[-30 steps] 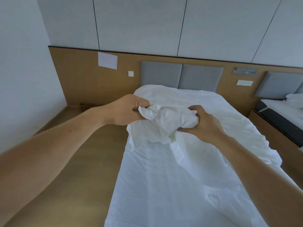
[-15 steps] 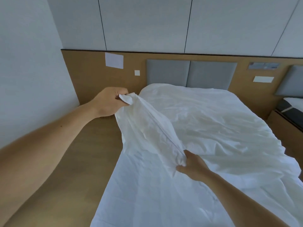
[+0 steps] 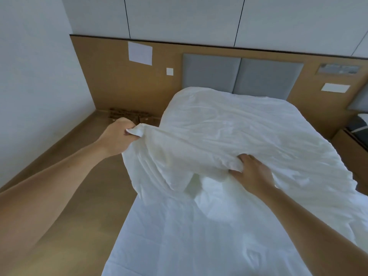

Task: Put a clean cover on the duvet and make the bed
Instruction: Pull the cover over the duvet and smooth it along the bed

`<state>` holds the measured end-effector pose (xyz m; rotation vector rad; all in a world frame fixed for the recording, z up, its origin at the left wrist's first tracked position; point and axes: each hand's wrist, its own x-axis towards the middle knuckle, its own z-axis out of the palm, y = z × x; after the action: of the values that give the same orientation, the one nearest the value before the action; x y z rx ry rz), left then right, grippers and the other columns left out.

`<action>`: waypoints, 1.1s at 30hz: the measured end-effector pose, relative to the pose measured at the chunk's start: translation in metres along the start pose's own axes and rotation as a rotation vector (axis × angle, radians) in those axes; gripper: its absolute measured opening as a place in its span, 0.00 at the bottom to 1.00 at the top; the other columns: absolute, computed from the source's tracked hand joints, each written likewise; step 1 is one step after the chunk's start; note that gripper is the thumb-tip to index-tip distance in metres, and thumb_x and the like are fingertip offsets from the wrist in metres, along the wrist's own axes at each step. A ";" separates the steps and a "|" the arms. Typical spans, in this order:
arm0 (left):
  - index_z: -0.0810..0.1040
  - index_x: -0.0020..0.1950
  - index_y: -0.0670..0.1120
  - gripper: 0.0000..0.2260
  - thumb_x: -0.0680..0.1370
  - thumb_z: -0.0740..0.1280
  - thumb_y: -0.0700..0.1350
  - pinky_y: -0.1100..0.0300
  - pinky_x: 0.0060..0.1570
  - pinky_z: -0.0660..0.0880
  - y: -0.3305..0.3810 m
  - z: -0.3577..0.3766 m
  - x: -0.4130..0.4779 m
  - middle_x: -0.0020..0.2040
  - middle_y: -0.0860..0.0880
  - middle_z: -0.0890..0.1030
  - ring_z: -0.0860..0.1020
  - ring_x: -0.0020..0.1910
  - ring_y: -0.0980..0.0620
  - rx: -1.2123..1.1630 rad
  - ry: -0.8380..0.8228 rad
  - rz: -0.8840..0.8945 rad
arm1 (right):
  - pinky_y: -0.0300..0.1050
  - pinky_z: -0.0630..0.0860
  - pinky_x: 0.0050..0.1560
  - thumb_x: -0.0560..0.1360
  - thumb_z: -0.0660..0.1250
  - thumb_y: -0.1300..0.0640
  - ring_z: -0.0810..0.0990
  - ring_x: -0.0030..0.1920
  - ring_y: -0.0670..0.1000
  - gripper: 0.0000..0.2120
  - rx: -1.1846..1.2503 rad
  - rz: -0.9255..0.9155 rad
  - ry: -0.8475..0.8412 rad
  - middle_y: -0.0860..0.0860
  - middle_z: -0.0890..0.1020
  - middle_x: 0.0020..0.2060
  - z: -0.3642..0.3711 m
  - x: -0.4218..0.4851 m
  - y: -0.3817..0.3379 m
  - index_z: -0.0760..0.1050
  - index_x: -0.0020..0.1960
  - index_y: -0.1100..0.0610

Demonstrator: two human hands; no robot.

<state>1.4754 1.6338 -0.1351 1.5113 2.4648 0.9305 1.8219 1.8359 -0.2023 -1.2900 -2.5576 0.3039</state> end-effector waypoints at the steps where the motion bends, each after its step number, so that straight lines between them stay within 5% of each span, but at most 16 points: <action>1: 0.75 0.41 0.36 0.12 0.79 0.67 0.44 0.52 0.43 0.70 -0.001 0.002 0.005 0.43 0.44 0.77 0.74 0.43 0.48 -0.016 -0.001 0.037 | 0.46 0.69 0.45 0.73 0.70 0.41 0.79 0.56 0.56 0.23 -0.022 0.008 -0.118 0.49 0.79 0.56 0.008 0.000 0.003 0.71 0.62 0.51; 7: 0.68 0.37 0.37 0.14 0.78 0.67 0.42 0.57 0.34 0.63 -0.018 0.018 0.029 0.34 0.40 0.73 0.67 0.33 0.52 -0.061 -0.056 0.026 | 0.47 0.75 0.53 0.66 0.71 0.31 0.79 0.57 0.53 0.36 -0.011 0.018 -0.616 0.46 0.80 0.55 0.050 -0.011 -0.013 0.66 0.67 0.46; 11: 0.66 0.31 0.44 0.16 0.76 0.68 0.40 0.59 0.35 0.63 -0.043 0.036 0.019 0.31 0.49 0.69 0.65 0.32 0.53 0.004 -0.338 -0.008 | 0.46 0.77 0.60 0.63 0.76 0.37 0.79 0.57 0.48 0.34 0.053 -0.030 -0.934 0.42 0.81 0.57 0.089 -0.028 -0.027 0.72 0.66 0.43; 17: 0.62 0.30 0.47 0.17 0.74 0.67 0.38 0.60 0.32 0.59 -0.113 0.060 -0.063 0.29 0.55 0.65 0.61 0.31 0.54 0.001 -0.422 -0.253 | 0.47 0.77 0.50 0.66 0.73 0.36 0.80 0.50 0.51 0.25 -0.067 -0.137 -0.894 0.45 0.80 0.47 0.133 -0.064 -0.034 0.71 0.55 0.49; 20: 0.63 0.30 0.46 0.17 0.72 0.69 0.38 0.59 0.32 0.59 -0.127 0.066 -0.116 0.29 0.55 0.65 0.62 0.31 0.54 0.011 -0.384 -0.371 | 0.47 0.72 0.42 0.69 0.70 0.35 0.81 0.49 0.55 0.25 -0.154 -0.203 -0.712 0.47 0.79 0.45 0.135 -0.075 -0.035 0.66 0.53 0.50; 26: 0.63 0.30 0.45 0.17 0.73 0.68 0.36 0.59 0.30 0.60 -0.094 0.084 -0.231 0.29 0.53 0.67 0.62 0.30 0.53 0.038 -0.211 -0.511 | 0.46 0.75 0.42 0.76 0.66 0.43 0.82 0.44 0.55 0.14 -0.071 -0.278 -0.383 0.46 0.80 0.42 0.104 -0.105 -0.026 0.68 0.55 0.51; 29: 0.65 0.29 0.44 0.17 0.73 0.69 0.34 0.59 0.29 0.60 -0.086 0.096 -0.287 0.27 0.52 0.68 0.63 0.29 0.51 0.067 -0.096 -0.574 | 0.47 0.71 0.42 0.79 0.63 0.48 0.81 0.48 0.59 0.11 0.037 -0.369 -0.509 0.50 0.82 0.47 0.110 -0.173 -0.023 0.68 0.58 0.51; 33: 0.67 0.31 0.41 0.15 0.72 0.71 0.35 0.59 0.32 0.61 -0.092 0.115 -0.342 0.28 0.54 0.68 0.63 0.32 0.52 0.037 -0.206 -0.557 | 0.47 0.68 0.46 0.81 0.60 0.47 0.79 0.56 0.61 0.15 0.079 -0.353 -0.947 0.57 0.80 0.54 0.141 -0.287 -0.004 0.66 0.63 0.54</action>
<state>1.6197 1.3695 -0.3537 0.7924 2.5388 0.5933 1.9379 1.5919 -0.3739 -0.7052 -3.3913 1.1462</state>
